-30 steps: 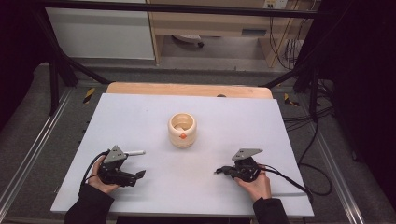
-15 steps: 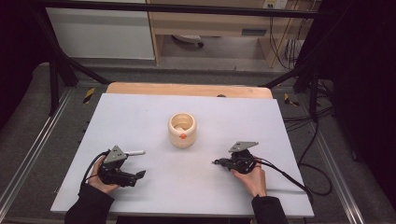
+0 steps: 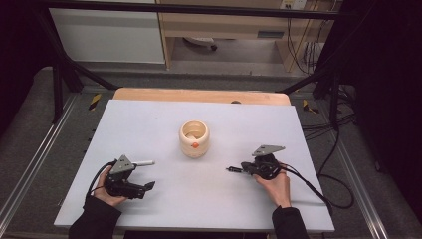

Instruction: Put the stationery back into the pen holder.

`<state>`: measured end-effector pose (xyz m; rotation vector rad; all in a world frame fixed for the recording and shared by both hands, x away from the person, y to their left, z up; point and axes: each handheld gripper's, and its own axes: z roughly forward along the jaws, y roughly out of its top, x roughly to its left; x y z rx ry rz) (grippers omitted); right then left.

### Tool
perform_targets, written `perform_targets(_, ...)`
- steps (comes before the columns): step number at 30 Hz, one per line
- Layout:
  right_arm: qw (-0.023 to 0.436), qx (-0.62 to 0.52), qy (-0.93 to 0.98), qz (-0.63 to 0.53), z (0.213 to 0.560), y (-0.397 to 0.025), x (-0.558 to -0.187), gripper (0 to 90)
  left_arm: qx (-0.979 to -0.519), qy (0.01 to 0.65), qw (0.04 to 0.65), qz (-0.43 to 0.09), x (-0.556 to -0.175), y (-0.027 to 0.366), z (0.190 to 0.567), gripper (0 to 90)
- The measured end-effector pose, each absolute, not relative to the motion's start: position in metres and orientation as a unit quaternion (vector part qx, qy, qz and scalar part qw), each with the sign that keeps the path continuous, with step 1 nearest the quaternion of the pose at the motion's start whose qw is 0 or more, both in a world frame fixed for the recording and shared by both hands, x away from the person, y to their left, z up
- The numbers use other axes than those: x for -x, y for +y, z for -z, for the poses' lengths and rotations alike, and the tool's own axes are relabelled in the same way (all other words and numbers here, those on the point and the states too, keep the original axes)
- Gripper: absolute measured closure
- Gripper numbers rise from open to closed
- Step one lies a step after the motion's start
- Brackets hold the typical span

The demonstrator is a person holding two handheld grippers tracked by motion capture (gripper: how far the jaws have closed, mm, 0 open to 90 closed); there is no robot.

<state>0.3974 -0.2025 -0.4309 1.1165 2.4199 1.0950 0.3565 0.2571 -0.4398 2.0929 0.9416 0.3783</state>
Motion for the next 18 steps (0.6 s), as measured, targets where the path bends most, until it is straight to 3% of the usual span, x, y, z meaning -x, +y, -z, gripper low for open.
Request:
perform_targets(10,0.155,-0.419,0.827,-0.342,0.437,-0.236,-0.394,89.1,-0.827,0.371,0.396,-0.147,-0.356,0.256,0.441,2.4)
perform_targets(18,0.13,-0.372,0.835,-0.383,0.43,-0.214,-0.387,90.0,-0.828,0.371,0.394,-0.146,-0.357,0.255,0.441,2.5)
